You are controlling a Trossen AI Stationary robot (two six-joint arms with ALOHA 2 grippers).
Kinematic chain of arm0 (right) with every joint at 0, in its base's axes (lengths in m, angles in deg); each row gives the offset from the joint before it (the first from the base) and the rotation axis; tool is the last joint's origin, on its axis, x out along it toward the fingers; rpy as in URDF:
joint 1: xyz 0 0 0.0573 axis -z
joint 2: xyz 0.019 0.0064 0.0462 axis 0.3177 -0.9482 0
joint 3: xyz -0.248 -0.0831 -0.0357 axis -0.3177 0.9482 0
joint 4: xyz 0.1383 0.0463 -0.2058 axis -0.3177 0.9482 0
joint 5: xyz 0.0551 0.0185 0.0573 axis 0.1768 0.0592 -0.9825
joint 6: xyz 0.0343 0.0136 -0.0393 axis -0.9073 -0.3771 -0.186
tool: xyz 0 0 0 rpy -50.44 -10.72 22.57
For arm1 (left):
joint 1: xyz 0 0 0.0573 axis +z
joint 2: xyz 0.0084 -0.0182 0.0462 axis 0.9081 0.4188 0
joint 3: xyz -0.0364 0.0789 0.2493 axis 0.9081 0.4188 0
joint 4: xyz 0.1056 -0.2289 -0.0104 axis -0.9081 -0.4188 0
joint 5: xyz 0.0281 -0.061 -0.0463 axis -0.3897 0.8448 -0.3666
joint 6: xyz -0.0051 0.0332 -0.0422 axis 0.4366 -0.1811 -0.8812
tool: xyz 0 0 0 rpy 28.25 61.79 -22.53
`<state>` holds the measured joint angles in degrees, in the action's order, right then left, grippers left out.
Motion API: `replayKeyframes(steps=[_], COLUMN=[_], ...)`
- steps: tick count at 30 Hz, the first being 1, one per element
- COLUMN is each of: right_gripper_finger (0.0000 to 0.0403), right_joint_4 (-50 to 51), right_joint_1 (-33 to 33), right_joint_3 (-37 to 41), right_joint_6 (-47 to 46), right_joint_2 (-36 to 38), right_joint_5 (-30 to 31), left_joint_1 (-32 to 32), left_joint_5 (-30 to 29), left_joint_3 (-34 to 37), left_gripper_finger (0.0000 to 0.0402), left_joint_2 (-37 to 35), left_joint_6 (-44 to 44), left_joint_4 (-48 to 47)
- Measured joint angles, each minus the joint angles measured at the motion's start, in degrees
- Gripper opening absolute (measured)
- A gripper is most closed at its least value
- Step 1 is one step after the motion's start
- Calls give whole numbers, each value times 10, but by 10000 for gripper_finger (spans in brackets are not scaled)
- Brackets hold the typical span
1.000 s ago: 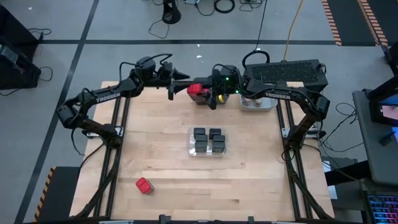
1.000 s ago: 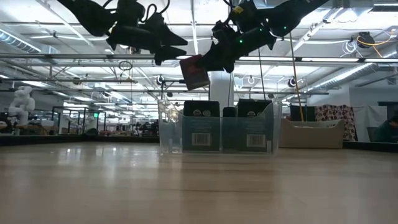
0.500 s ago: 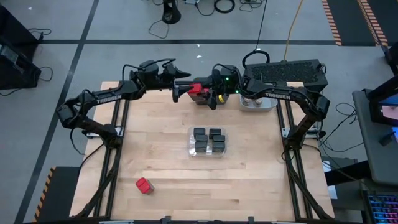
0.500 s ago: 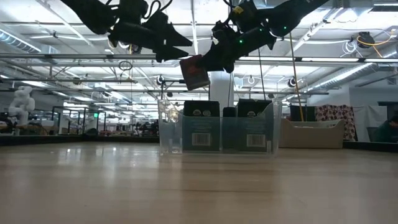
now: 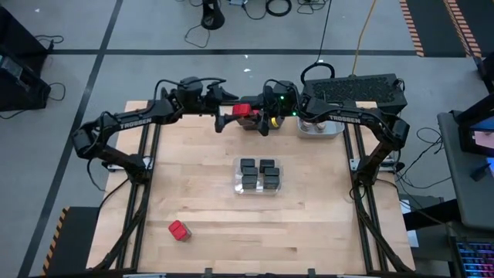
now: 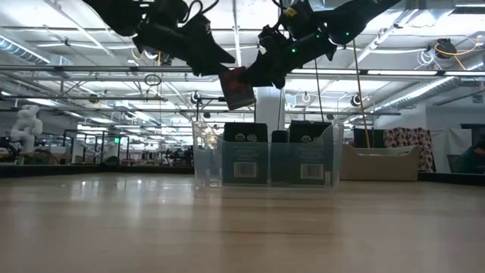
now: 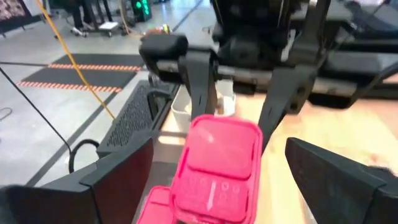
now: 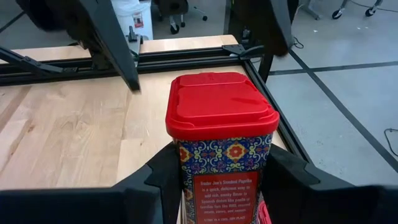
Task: Sort spices by type
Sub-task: Put the red seasoning can into the black bin
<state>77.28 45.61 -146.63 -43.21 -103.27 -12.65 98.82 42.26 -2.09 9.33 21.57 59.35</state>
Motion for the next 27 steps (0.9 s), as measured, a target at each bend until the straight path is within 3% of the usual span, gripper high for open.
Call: replayKeyframes(steps=[8,14,27], right_gripper_finger=[157,157,157], right_joint_4=[0,0,2], right_joint_1=[-6,-13,-14], right_joint_3=[0,0,0], right_joint_6=[2,13,17], right_joint_2=[0,0,0], right_joint_5=[0,0,-1], left_joint_1=[-7,-16,-17], left_joint_5=[4,37,37], left_joint_3=[0,0,0], left_gripper_finger=[371,370,370], left_joint_2=[17,17,17], left_joint_6=[3,4,8], left_joint_4=[-6,-5,-50])
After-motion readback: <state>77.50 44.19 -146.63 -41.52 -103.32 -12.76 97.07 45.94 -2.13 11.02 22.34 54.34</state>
